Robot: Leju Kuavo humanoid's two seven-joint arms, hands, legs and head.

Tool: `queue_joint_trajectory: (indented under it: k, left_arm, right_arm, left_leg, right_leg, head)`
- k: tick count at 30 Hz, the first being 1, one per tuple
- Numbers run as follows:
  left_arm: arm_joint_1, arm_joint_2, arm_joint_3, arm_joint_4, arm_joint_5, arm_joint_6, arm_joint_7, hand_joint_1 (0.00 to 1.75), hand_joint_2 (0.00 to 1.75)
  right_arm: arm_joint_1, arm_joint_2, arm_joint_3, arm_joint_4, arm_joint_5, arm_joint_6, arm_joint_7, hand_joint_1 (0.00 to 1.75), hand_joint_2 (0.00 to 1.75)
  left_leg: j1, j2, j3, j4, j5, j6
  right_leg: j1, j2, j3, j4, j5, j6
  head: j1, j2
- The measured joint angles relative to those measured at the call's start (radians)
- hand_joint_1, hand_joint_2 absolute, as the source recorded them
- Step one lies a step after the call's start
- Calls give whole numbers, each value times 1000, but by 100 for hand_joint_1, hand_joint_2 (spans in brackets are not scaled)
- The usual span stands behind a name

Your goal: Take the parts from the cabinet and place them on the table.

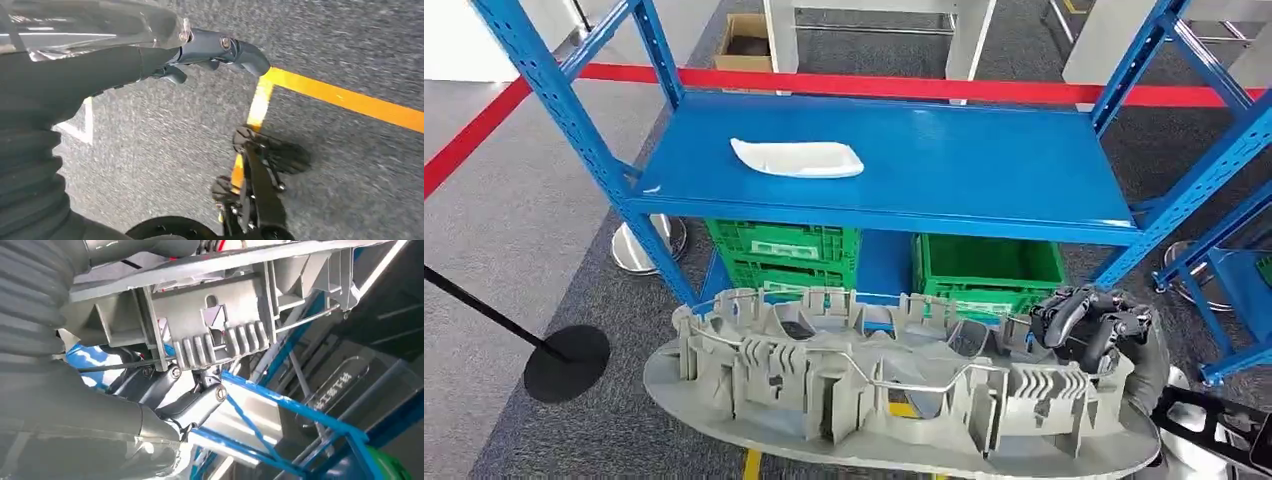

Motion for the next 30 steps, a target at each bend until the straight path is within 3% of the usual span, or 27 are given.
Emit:
queue_joint_trajectory:
  k: [2,3,4,6,8,9,10,12,13,14,15,16,17,18,19,20,22,23,24,25,27,28,29,30]
  left_arm:
    - [0,0,0,0,0,1,0,0,175]
    - [0,0,0,0,0,1,0,0,175]
    - [-1,0,0,0,0,2,0,0,175]
    - [-1,2,0,0,0,4,0,0,175]
    - [1,2,2,0,3,11,0,0,175]
    - [0,3,4,0,5,13,0,0,175]
    - [1,5,4,0,6,13,0,0,175]
    - [-2,7,5,0,9,12,-2,0,175]
    - [-2,7,5,0,9,10,-6,0,175]
    - [-2,7,5,0,9,8,-8,0,175]
    - [-2,6,5,0,8,0,-12,0,175]
    - [-3,6,5,0,3,-4,-17,0,175]
    - [-3,7,5,0,1,-8,-19,0,175]
    - [-5,7,4,0,-2,-10,-22,0,175]
    - [-9,8,4,0,-5,-15,-25,0,175]
    - [-14,8,3,0,-11,-20,-29,0,175]
    - [-15,9,3,0,-12,-21,-32,0,175]
    - [-13,10,3,0,-11,-20,-32,0,175]
    - [-15,10,4,0,-8,-17,-32,0,175]
    - [-15,10,5,0,-3,-13,-32,0,175]
    - [-14,10,8,0,12,-3,-32,0,175]
    - [-14,10,11,0,19,2,-32,0,175]
    - [-14,9,17,0,26,5,-32,0,175]
    - [-13,9,22,0,31,10,-32,0,175]
  right_arm:
    - [-1,0,1,0,-1,-4,0,175,175]
    - [-3,0,2,0,0,-6,0,175,175]
    - [-6,0,4,1,2,-7,0,175,175]
    - [-9,0,6,3,11,-8,0,175,175]
    - [-15,1,7,8,21,-8,0,175,175]
    - [-22,3,10,12,27,-8,0,175,175]
    - [-28,5,12,15,31,-8,0,175,175]
    - [-37,6,19,21,39,-10,0,175,175]
    - [-41,6,25,25,41,-12,0,175,175]
    - [-42,6,29,29,42,-15,0,175,175]
    - [-42,6,32,31,42,-21,0,175,175]
    - [-42,6,36,32,40,-28,0,175,175]
    - [-45,5,40,32,39,-32,0,175,175]
    - [-51,5,48,31,41,-39,0,175,175]
    - [-54,5,56,29,45,-47,0,175,175]
    - [-61,5,64,27,51,-54,1,175,175]
    - [-69,5,85,24,53,-67,2,175,175]
    - [-69,5,91,24,49,-69,2,175,175]
    - [-70,2,98,24,39,-69,2,175,175]
    - [-74,-2,104,24,25,-68,2,175,175]
    - [-87,-6,111,24,0,-59,2,175,175]
    - [-91,-8,113,25,-7,-57,2,175,175]
    - [-94,-9,116,27,-15,-55,6,175,175]
    - [-97,-10,117,28,-20,-52,10,175,175]
  left_leg:
    - [-1,0,-28,13,14,-4]
    - [-1,0,-38,22,19,-7]
    - [-6,-2,-49,32,24,-14]
    - [-2,-1,-54,31,42,-26]
    - [-2,-5,-62,29,59,-38]
    - [3,-9,-74,42,25,-46]
    - [5,-9,-90,85,-40,-54]
    - [12,-8,-131,237,-159,-66]
    - [14,-8,-144,303,-182,-69]
    - [16,-8,-143,342,-173,-71]
    - [18,-8,-123,341,-137,-71]
    - [20,-8,-80,294,-91,-70]
    - [21,-8,-21,219,-64,-69]
    - [22,-10,55,120,-66,-68]
    - [19,-14,123,24,-104,-65]
    - [16,-18,144,-18,-119,-56]
    - [9,-17,124,-7,-109,-41]
    - [9,-16,116,-13,-94,-28]
    - [16,-6,105,-14,-78,-18]
    - [15,-7,88,-14,-65,-9]
    - [12,0,54,-13,-37,-2]
    - [9,3,36,-11,-23,-1]
    - [7,8,24,-8,-11,-1]
    - [5,14,5,-4,-1,-1]
  right_leg:
    - [1,0,112,-143,57,-9]
    - [3,0,179,-239,44,-14]
    - [6,0,224,-320,6,-16]
    - [13,0,208,-318,6,-24]
    - [10,-2,192,-321,26,-42]
    - [6,-8,180,-320,39,-50]
    - [6,-8,164,-320,53,-57]
    - [6,-8,128,-319,81,-58]
    - [6,-8,114,-317,95,-56]
    - [6,-8,96,-316,108,-54]
    - [6,-8,79,-314,120,-51]
    - [5,-8,61,-312,131,-48]
    - [5,-9,48,-310,141,-45]
    - [5,-8,42,-308,152,-40]
    - [9,-8,38,-307,159,-34]
    - [9,-10,37,-308,169,-27]
    - [4,-12,39,-320,192,-13]
    - [4,-11,37,-326,204,-4]
    - [0,-7,26,-313,182,-3]
    - [1,-6,8,-275,121,-3]
    - [1,-4,-30,-120,-11,3]
    - [1,-4,-44,-39,-45,5]
    - [1,-4,-46,13,-43,5]
    - [1,-4,-28,22,-14,3]
  head:
    - [0,0]
    - [0,0]
    - [-1,0]
    - [0,0]
    - [-1,0]
    - [0,0]
    - [-4,0]
    - [-6,0]
    - [-6,0]
    - [-7,0]
    - [-7,0]
    - [-7,0]
    - [-7,0]
    - [-7,0]
    - [-7,0]
    - [-5,0]
    - [-8,0]
    - [-5,0]
    - [-7,0]
    - [-1,0]
    - [1,0]
    - [2,0]
    - [1,0]
    - [2,0]
